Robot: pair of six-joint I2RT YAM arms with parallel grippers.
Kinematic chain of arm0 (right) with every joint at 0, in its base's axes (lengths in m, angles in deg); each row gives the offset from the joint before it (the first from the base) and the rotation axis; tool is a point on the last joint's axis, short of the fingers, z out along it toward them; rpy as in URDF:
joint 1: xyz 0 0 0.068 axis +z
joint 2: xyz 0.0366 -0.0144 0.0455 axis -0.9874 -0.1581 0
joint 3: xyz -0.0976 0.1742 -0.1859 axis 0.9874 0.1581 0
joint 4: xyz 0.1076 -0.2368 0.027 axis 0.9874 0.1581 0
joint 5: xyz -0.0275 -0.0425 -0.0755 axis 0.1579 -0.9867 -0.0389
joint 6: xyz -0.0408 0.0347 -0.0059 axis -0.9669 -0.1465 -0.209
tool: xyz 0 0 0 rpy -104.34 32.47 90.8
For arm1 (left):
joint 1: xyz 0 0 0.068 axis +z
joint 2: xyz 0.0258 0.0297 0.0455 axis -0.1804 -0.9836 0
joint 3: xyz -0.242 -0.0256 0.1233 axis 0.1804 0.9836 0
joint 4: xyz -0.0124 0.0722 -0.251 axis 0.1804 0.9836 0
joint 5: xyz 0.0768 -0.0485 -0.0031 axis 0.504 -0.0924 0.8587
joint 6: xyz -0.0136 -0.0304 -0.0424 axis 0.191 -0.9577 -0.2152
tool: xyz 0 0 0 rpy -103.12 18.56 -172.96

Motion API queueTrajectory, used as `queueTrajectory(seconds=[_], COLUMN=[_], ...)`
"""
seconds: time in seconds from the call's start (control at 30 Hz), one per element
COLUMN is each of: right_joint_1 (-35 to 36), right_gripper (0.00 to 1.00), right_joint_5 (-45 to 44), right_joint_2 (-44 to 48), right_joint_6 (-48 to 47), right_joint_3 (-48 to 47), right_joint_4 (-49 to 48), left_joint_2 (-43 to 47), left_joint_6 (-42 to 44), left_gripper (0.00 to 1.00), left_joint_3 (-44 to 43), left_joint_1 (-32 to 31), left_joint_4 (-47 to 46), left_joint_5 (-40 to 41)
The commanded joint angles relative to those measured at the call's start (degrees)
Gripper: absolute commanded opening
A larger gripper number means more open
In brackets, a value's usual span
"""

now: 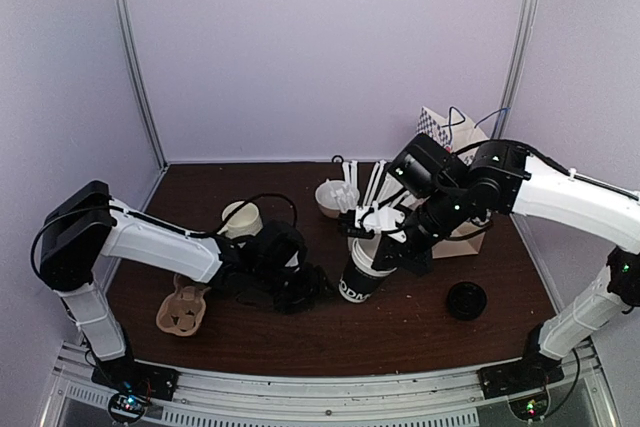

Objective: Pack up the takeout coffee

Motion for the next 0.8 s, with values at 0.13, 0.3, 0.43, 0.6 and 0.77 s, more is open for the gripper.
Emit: queueTrajectory(seconds=[0.13,0.3,0.43,0.6,0.77], right_joint_1=[0.3,-0.3,-0.5,-0.6,-0.6], right_gripper=[0.0,0.0,0.0,0.0,0.0], right_joint_5=[-1.4,-2.1,-2.0,-2.0,-1.6], right_joint_2=[1.4,0.9,-0.2,-0.5,-0.7], right_joint_6=[-0.4,2.8,3.9,4.2,4.1], right_joint_3=[3.4,7.1,6.4,5.7,5.8], right_joint_4=[-4.2,-8.4,-9.0,-8.8,-8.8], left_joint_2=[9.8,17.5,15.1,10.8,9.9], left_joint_6=[3.7,11.8,14.2,14.0,14.1], left_gripper=[0.68,0.75,0.72,0.63,0.62], left_joint_3=[1.4,6.6,4.7,2.2,1.4], left_joint_1=[-1.8,-5.2,-5.3,-5.5,-5.5], left_joint_4=[2.3,-12.0,-17.1,-19.9,-20.0], left_joint_5=[10.6,18.3,13.5,8.8,8.1])
